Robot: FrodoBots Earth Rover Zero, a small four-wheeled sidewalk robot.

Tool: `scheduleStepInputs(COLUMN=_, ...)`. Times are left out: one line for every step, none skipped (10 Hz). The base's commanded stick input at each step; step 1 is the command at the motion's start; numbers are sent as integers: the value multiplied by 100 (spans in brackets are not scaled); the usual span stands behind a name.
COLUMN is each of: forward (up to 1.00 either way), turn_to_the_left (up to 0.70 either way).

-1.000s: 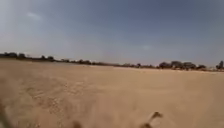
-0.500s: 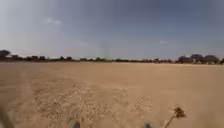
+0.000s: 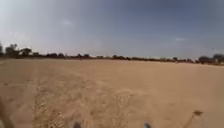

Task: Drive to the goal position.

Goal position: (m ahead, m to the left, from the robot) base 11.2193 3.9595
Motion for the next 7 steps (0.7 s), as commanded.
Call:
scheduleStepInputs(forward=100, turn_to_the_left=27)
scheduleStepInputs(forward=100, turn_to_the_left=27)
scheduleStepInputs(forward=100, turn_to_the_left=27)
scheduleStepInputs(forward=100, turn_to_the_left=27)
scheduleStepInputs(forward=100, turn_to_the_left=27)
scheduleStepInputs(forward=100, turn_to_the_left=27)
scheduleStepInputs(forward=100, turn_to_the_left=27)
